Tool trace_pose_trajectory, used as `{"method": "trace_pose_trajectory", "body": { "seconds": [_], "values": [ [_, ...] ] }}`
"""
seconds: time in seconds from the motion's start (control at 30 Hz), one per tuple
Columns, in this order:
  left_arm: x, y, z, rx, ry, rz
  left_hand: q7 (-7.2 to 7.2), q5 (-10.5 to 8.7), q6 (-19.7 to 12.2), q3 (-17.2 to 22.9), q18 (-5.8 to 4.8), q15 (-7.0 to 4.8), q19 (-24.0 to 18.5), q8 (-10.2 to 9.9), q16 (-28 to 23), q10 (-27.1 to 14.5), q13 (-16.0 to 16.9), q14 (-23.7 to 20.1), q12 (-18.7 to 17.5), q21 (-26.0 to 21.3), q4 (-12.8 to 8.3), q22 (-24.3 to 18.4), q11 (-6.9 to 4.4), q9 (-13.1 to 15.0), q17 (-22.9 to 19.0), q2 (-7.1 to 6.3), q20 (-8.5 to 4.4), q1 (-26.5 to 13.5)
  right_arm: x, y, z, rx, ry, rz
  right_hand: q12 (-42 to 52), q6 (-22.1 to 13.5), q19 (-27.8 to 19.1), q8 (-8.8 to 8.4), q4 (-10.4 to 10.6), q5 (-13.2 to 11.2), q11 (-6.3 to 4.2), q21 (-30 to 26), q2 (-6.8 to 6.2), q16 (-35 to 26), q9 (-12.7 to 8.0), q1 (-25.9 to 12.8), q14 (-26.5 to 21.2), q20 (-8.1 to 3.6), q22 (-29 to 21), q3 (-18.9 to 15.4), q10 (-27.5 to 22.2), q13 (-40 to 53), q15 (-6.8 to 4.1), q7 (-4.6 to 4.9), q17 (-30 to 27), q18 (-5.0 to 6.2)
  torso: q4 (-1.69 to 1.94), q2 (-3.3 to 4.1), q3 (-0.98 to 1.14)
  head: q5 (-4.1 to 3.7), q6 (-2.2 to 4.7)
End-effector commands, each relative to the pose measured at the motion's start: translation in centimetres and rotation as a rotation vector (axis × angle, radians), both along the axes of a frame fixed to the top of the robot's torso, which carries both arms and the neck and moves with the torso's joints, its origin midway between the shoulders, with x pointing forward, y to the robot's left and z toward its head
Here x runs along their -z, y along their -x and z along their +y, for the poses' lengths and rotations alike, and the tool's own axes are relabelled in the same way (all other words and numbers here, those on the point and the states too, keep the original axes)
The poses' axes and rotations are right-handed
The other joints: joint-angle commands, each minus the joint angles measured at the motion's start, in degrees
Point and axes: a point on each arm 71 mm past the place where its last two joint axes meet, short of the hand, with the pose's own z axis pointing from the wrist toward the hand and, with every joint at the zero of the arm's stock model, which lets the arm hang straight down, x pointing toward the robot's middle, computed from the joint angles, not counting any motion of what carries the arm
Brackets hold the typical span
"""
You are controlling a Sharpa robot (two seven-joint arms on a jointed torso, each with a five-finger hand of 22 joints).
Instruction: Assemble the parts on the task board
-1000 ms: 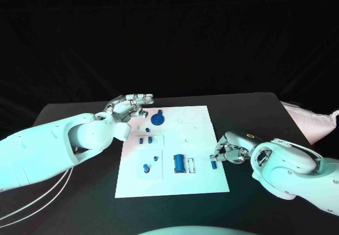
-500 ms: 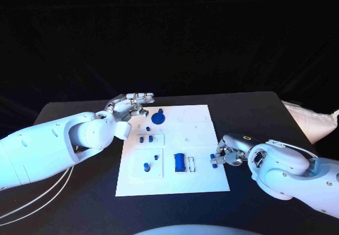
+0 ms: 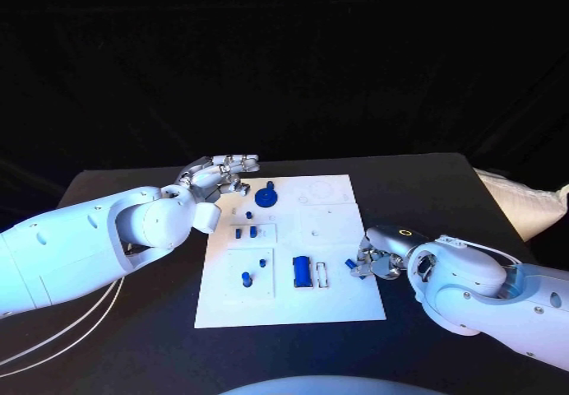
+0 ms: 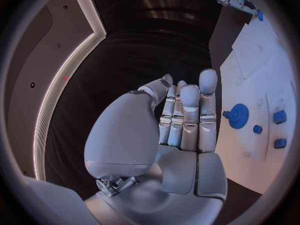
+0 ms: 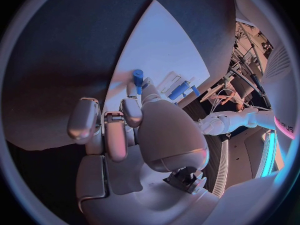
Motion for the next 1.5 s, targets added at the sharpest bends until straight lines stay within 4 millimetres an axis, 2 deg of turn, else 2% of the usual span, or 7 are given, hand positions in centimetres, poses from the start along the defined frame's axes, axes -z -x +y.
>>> {"method": "trace_pose_trajectory", "body": {
  "seconds": [0.03,0.27,0.57,0.97,1.13,1.27,1.5],
  "values": [
    [-0.1,0.1,-0.2,0.019,0.011,-0.007,-0.14,0.11,-0.41,-0.29,0.49,-0.12,-0.29,0.34,-0.28,-0.44,0.09,-0.44,0.19,-0.37,-0.07,-0.06,0.11,-0.09,-0.07,0.48,0.09,0.05,0.8,0.2,0.0,-0.044,0.103,0.005,-0.75,0.04,-0.03,-0.32,-1.52,-1.85,-0.53,-0.27,0.74,-0.40,-0.25,3.65,4.39,-0.44,0.02,2.17,-0.24,-0.53,-0.44,-0.31,6.82,-0.38,0.02,0.03,-0.04,-0.02,-0.10],
    [-0.1,0.1,-0.2,0.019,0.011,-0.007,-0.14,0.11,-0.41,-0.29,0.49,-0.12,-0.29,0.34,-0.28,-0.44,0.09,-0.44,0.19,-0.37,-0.07,-0.06,0.11,-0.09,-0.07,0.48,0.09,0.05,1.2,0.1,0.6,-0.105,0.212,-0.002,-3.99,-1.10,-0.51,-1.90,-3.37,-2.65,0.27,-0.88,-0.22,-0.59,-0.94,4.97,4.32,0.01,-0.77,6.04,-1.99,-2.71,0.15,0.65,6.69,-0.29,-0.02,-0.03,-0.02,0.07,-0.21],
    [-0.1,0.1,-0.2,0.018,0.011,-0.007,-0.14,0.11,-0.41,-0.29,0.49,-0.12,-0.29,0.34,-0.28,-0.44,0.09,-0.44,0.19,-0.37,-0.07,-0.06,0.11,-0.09,-0.07,0.48,0.09,0.05,1.8,0.2,1.1,-0.136,0.266,0.022,-4.86,-1.12,-0.80,-2.68,-3.30,-2.40,0.53,-1.27,-1.66,-0.85,-1.35,3.24,4.24,0.37,-1.33,8.09,-2.30,-3.35,0.44,0.95,6.40,-0.18,-0.01,-0.06,-0.04,0.04,-0.26],
    [-0.1,0.1,-0.4,0.021,0.011,-0.005,-0.14,0.11,-0.41,-0.29,0.49,-0.12,-0.29,0.34,-0.28,-0.44,0.09,-0.44,0.19,-0.37,-0.07,-0.06,0.11,-0.09,-0.07,0.48,0.09,0.05,2.8,0.3,1.8,-0.145,0.267,0.063,-4.22,-0.19,-0.38,-3.54,-2.03,3.17,0.26,-1.06,-3.95,-0.75,-1.81,-0.35,4.36,0.31,-0.76,13.86,-1.64,-2.92,0.33,0.73,6.76,-0.24,-0.06,-0.14,-0.07,-0.09,-0.22],
    [-0.1,0.1,-0.6,0.026,0.013,-0.004,-0.14,0.11,-0.46,-0.41,0.52,-0.10,-0.35,0.41,-0.32,-0.52,0.11,-0.54,0.27,-0.67,-0.13,-0.24,0.12,-0.09,-0.20,0.58,0.12,0.12,3.0,0.3,2.2,-0.134,0.231,0.093,-4.23,0.03,0.08,-3.86,-0.81,7.42,0.15,-0.68,-4.81,-0.54,-1.88,-2.76,4.46,0.14,-0.09,17.30,-1.35,-2.94,0.21,0.61,7.12,-0.35,0.11,-0.08,-0.04,-0.08,-0.17],
    [-0.1,0.1,-0.6,0.027,0.013,-0.004,-0.15,0.12,-0.47,-0.39,0.53,-0.10,-0.35,0.43,-0.31,-0.53,0.11,-0.55,0.30,-0.73,-0.15,-0.28,0.11,-0.09,-0.21,0.67,0.12,0.18,2.9,0.3,2.3,-0.107,0.175,0.099,-3.20,0.28,0.40,-3.86,-0.93,9.45,0.05,-0.34,-4.60,-0.43,-1.79,-2.86,4.52,0.03,0.51,19.95,-0.72,-2.17,0.04,0.46,7.31,-0.45,0.19,-0.07,0.00,-0.07,-0.05],
    [-0.1,0.0,-0.6,0.026,0.012,-0.003,-0.15,0.12,-0.47,-0.39,0.53,-0.10,-0.35,0.43,-0.31,-0.53,0.12,-0.55,0.30,-0.73,-0.15,-0.29,0.11,-0.09,-0.21,0.67,0.12,0.18,1.8,0.5,2.2,-0.012,-0.019,0.092,-2.45,0.59,0.92,-3.94,0.23,10.40,0.06,0.26,-6.24,-0.27,-1.39,-6.74,4.60,0.00,1.54,25.52,0.00,-1.57,0.01,0.40,7.58,-0.63,0.07,0.02,0.05,0.18,-0.18]
  ]
}}
